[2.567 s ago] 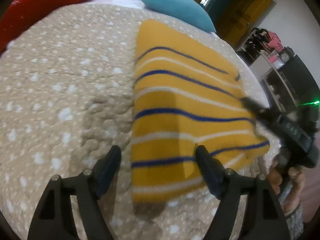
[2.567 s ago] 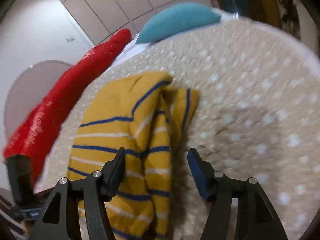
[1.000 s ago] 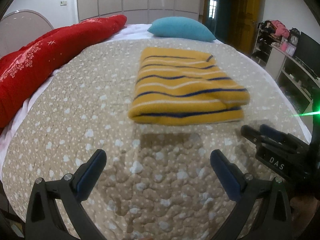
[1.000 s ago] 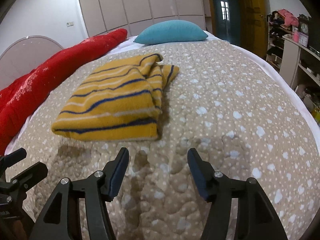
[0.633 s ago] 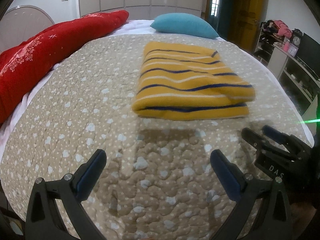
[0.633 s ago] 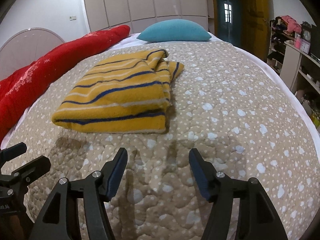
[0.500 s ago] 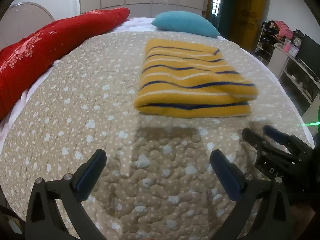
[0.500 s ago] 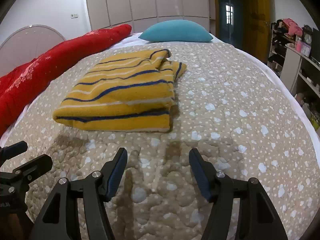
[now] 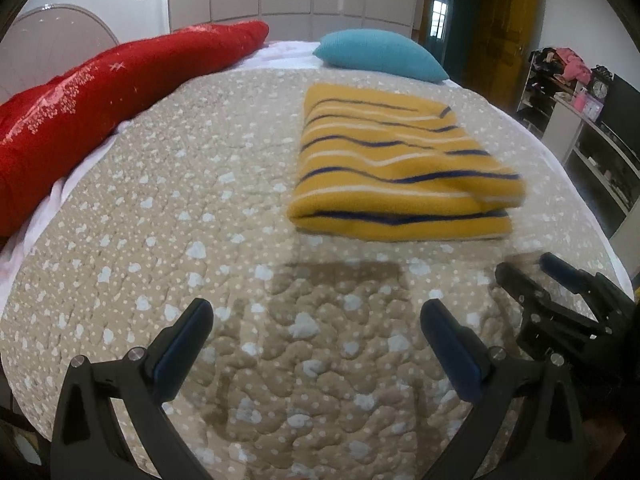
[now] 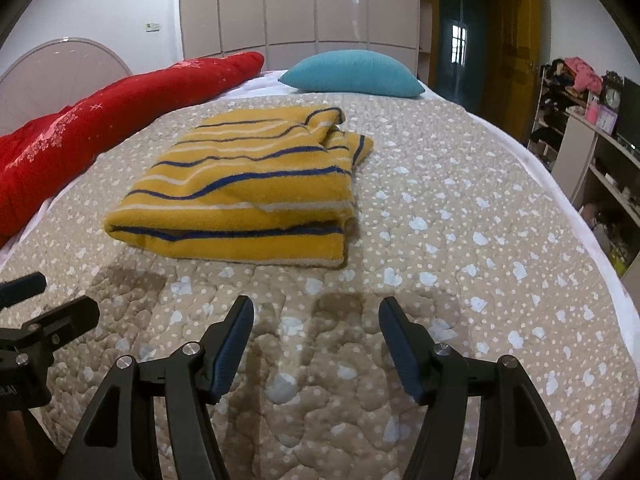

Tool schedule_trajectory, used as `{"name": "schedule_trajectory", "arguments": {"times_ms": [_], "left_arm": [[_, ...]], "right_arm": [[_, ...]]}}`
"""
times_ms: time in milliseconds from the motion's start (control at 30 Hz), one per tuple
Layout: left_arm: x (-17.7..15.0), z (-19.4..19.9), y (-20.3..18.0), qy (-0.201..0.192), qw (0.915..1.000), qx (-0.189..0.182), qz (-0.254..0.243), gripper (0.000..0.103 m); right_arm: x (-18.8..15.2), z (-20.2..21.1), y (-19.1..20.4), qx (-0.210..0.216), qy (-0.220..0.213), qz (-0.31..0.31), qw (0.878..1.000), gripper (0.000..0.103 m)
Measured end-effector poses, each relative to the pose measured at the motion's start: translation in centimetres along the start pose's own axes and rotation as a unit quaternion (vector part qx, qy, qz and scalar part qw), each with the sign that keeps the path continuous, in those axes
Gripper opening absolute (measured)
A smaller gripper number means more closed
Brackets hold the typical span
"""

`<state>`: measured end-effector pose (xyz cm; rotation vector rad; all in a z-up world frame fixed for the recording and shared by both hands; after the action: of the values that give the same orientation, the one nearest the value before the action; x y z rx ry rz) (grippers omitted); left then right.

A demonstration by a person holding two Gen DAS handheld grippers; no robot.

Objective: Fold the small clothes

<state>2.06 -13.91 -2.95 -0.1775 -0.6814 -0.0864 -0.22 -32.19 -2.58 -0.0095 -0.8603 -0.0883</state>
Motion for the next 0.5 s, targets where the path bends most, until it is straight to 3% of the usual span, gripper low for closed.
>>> {"name": "schedule_trajectory", "arguments": {"times_ms": [500], "left_arm": [[-0.24,-0.46,0.13,0.012,0.9999,-0.002,0.005,0.103]], "right_arm": [[-0.32,0.17,-0.01,0.001,-0.001,-0.006,1.000,0.073]]}}
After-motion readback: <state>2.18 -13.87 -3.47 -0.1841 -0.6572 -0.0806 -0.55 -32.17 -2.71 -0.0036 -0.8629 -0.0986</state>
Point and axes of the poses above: each gripper's, at about its wrist camera, not at the fingertips, and z roughly against the way its jaws point, y to its left, x to its top, the point moved 10 cm from there along -z, roughly the way its jaws point, and after that the axes turned 10 degrees about z, right-handed, at the moved point
